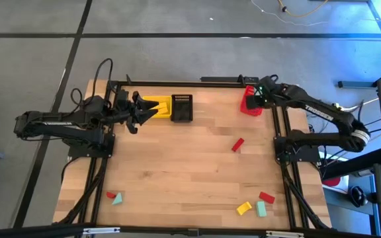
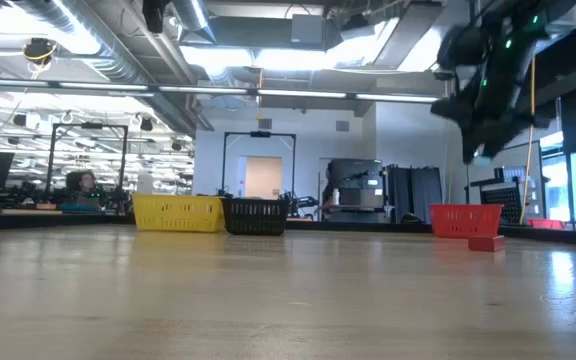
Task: Sort & place blocks by color
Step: Put the top blue block into the red bin
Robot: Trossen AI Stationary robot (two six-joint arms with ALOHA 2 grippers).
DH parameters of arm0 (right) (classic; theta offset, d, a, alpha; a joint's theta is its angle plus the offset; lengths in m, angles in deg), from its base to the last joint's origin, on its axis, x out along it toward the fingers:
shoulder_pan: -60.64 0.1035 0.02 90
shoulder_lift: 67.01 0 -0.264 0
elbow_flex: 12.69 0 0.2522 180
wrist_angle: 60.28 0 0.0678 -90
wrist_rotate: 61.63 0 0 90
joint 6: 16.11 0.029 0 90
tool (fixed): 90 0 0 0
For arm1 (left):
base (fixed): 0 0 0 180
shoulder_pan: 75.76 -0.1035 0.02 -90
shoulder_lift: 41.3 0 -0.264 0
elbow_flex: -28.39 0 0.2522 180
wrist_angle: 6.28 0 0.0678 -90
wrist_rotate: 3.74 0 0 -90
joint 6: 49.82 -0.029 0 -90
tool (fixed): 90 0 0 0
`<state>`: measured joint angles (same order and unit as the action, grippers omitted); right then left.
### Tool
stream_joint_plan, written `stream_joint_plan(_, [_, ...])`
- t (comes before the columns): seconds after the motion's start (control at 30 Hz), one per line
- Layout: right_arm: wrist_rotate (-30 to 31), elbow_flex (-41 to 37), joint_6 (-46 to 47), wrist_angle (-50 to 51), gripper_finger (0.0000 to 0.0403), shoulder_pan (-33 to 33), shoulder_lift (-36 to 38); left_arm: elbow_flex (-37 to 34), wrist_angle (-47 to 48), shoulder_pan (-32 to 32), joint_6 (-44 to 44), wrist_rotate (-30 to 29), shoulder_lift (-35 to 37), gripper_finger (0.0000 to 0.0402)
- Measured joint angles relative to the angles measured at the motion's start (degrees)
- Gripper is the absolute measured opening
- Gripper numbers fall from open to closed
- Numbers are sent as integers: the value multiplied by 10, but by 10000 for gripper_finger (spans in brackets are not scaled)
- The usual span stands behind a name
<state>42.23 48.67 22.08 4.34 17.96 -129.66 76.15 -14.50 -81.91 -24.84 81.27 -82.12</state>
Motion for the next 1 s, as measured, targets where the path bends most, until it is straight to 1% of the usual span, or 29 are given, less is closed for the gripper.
stream_joint_plan(0.1, [-28, -12, -15, -42, 128, -42, -39, 0, 0, 0, 0, 0, 0, 188])
stream_joint_plan(0.27, [-32, -20, -52, -90, 128, -88, -120, 0, 0, 0, 1, 15, 0, 188])
stream_joint_plan(0.33, [-35, -26, -53, -96, 128, -107, -154, 0, 0, 0, 1, 16, 0, 188])
stream_joint_plan(0.47, [-65, -37, -39, -139, 128, -127, -202, 0, 1, 0, 1, 15, 0, 188])
stream_joint_plan(0.53, [-65, -37, -37, -163, 128, -126, -212, 0, 1, 0, 4, 15, 0, 188])
stream_joint_plan(0.6, [-81, -36, -33, -192, 128, -126, -217, 0, 2, 0, 4, 15, 0, 188])
stream_joint_plan(0.83, [-85, -36, -25, -191, 129, -126, -217, 0, 2, 0, 4, 11, 0, 188])
stream_joint_plan(0.87, [-86, -36, -25, -189, 139, -126, -217, 0, 2, 0, 4, 11, 0, 188])
stream_joint_plan(0.9, [-86, -36, -25, -187, 157, -126, -217, 0, 2, 0, 4, 11, 0, 188])
stream_joint_plan(1.0, [-85, -36, -26, -176, 227, -126, -206, 0, 2, 0, 4, 11, 0, 188])
